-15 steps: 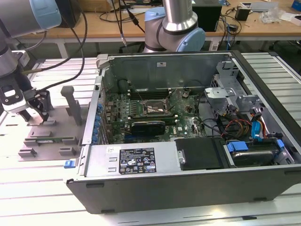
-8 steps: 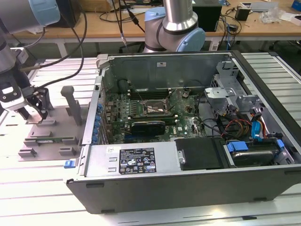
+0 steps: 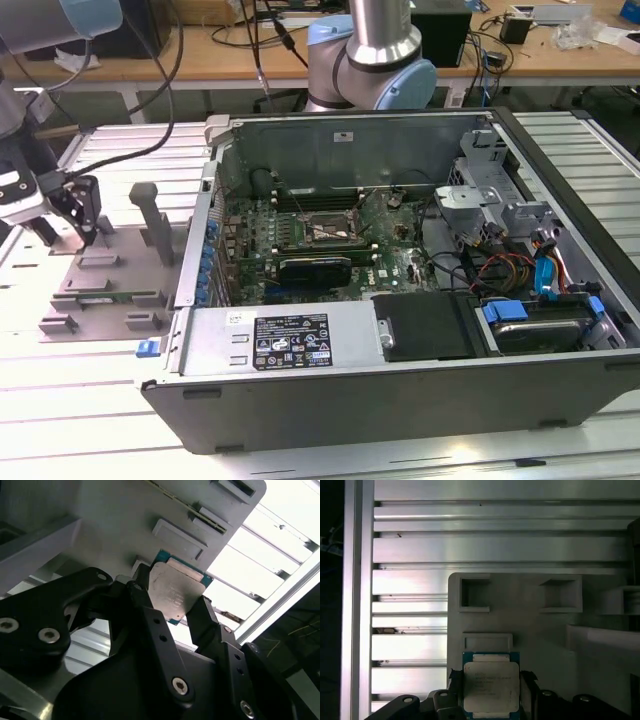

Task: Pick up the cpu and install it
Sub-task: 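Pick up the cpu and move it towards the insertion slot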

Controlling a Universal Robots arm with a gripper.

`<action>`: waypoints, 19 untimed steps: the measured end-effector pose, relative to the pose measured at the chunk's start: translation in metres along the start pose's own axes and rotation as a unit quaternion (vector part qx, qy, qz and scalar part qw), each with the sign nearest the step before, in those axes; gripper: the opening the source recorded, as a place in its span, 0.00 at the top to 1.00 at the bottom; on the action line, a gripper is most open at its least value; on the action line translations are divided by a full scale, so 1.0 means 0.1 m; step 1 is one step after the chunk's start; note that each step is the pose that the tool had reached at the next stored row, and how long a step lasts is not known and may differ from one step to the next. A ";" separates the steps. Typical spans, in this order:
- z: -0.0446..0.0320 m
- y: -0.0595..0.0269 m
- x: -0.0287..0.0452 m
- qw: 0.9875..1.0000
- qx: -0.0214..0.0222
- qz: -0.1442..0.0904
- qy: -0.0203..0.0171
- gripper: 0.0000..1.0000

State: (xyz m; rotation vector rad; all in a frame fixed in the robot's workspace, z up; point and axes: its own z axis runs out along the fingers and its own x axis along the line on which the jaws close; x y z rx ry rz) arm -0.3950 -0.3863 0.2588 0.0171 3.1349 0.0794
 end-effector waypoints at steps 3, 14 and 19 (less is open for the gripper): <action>-0.049 0.003 -0.001 1.000 0.000 0.000 0.000 0.46; -0.348 0.025 -0.002 1.000 0.000 0.000 0.000 0.46; -0.478 0.041 -0.002 1.000 0.000 0.000 0.000 0.46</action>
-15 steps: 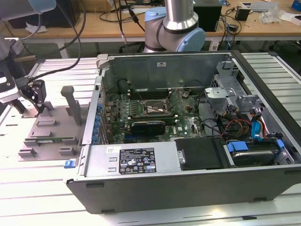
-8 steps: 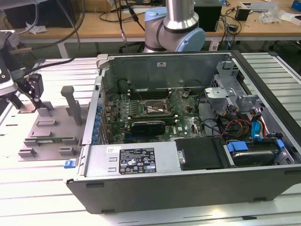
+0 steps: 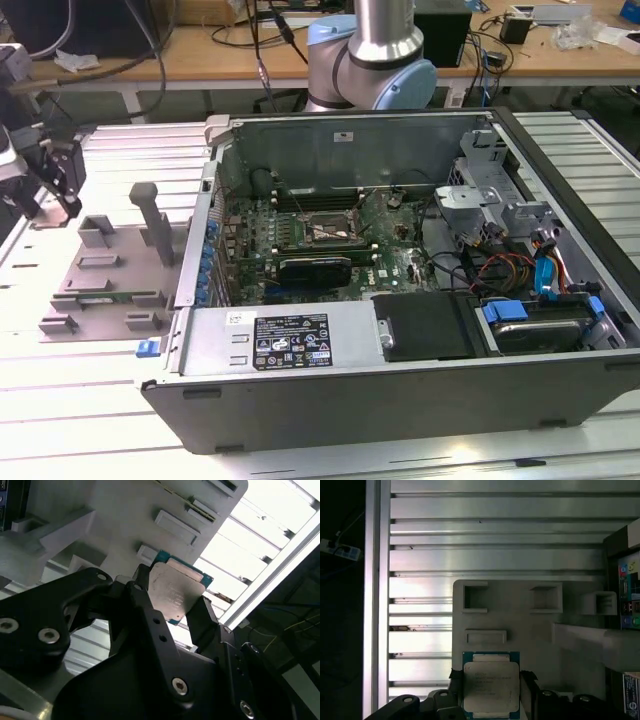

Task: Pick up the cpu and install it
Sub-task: 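Pick up the cpu and move it towards the insertion slot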

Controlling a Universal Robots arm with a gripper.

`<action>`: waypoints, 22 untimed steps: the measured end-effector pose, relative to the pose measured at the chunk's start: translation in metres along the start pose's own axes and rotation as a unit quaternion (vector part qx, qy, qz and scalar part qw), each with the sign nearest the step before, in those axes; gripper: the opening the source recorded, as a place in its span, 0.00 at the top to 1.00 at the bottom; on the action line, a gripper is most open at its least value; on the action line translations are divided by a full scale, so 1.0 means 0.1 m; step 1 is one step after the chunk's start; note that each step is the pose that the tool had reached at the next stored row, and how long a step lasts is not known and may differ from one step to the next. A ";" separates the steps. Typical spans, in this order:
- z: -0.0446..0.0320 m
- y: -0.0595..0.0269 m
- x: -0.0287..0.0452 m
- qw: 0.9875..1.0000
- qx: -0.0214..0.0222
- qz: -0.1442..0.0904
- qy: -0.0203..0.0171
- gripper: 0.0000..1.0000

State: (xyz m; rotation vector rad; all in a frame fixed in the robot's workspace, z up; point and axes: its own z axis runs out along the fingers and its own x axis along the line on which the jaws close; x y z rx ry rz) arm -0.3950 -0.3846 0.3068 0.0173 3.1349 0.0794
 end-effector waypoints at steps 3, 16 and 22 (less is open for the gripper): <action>-0.166 0.017 -0.001 1.000 0.000 0.000 0.000 0.46; -0.839 0.084 -0.004 1.000 0.000 0.000 0.000 0.46; -0.854 0.092 -0.467 1.000 0.000 0.000 0.000 0.46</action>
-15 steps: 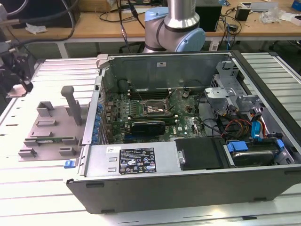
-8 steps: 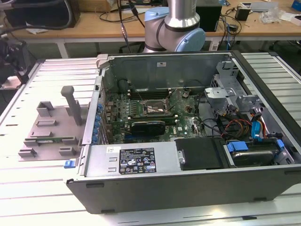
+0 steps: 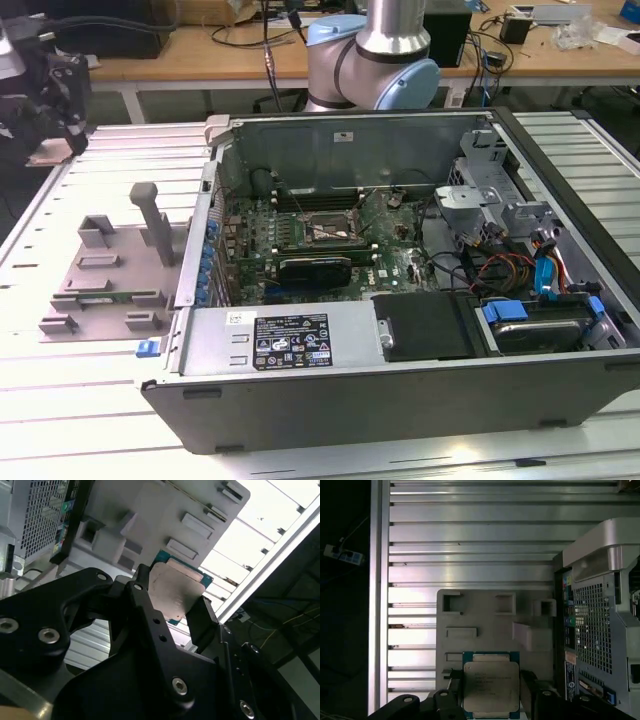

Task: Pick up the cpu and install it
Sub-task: 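Pick up the cpu and move it towards the insertion slot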

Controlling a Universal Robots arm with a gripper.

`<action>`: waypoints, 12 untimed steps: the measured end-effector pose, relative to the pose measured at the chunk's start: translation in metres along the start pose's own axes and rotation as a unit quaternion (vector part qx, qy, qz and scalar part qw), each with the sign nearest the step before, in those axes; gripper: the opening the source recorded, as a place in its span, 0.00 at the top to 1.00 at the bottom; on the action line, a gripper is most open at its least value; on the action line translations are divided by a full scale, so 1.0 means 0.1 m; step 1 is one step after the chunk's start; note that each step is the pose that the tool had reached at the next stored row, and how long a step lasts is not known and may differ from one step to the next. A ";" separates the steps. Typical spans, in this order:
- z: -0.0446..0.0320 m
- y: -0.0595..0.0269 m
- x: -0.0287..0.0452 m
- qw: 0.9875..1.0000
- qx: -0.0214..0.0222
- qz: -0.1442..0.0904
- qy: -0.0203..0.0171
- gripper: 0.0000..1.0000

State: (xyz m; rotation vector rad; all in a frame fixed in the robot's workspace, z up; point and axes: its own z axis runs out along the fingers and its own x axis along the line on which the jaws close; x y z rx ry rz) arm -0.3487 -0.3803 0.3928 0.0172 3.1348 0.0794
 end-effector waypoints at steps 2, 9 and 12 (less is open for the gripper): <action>-0.001 0.000 -0.070 1.000 0.000 0.000 0.000 0.46; 0.002 0.005 -0.452 1.000 0.000 0.000 0.000 0.46; 0.004 0.006 -0.605 1.000 0.000 0.000 0.000 0.46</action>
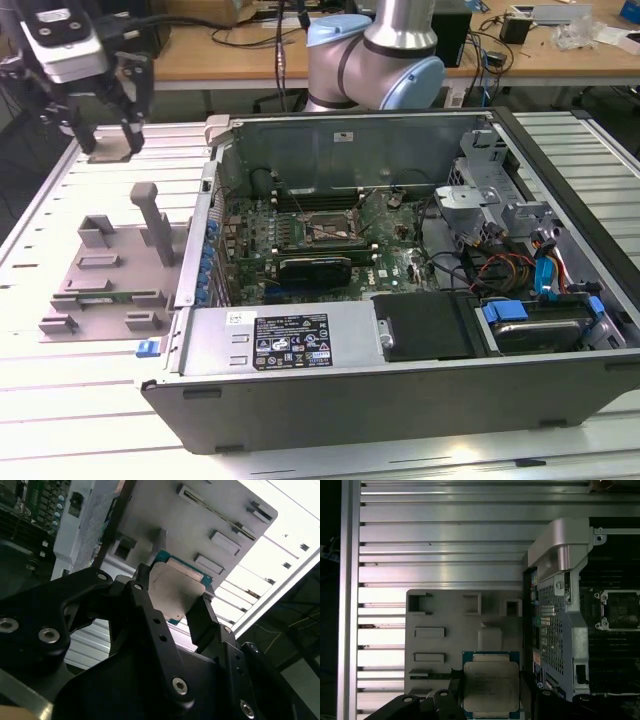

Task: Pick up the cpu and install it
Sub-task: 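Pick up the cpu and move it towards the insertion slot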

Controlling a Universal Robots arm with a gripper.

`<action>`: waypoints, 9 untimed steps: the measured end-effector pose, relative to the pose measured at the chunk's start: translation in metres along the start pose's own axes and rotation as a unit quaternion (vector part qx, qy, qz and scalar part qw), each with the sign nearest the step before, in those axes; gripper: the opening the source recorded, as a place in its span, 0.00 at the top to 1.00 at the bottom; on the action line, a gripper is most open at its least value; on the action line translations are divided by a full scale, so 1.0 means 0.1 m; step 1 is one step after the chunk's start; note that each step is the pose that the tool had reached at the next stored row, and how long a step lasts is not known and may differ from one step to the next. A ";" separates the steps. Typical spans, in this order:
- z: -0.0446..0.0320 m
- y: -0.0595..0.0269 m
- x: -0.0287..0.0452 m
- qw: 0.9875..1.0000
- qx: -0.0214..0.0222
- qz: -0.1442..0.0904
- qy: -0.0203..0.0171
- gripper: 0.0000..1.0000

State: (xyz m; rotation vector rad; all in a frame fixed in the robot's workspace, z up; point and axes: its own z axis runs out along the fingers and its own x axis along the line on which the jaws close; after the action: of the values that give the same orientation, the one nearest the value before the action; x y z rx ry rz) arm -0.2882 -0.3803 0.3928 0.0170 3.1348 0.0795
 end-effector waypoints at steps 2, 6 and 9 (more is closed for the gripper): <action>0.000 0.001 -0.098 1.000 0.000 0.000 0.000 0.46; 0.001 0.004 -0.306 1.000 0.000 0.000 0.000 0.46; 0.002 0.005 -0.464 1.000 0.000 0.000 0.000 0.46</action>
State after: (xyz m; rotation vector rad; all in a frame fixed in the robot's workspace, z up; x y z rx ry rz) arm -0.2418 -0.3803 0.3928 0.0169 3.1349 0.0793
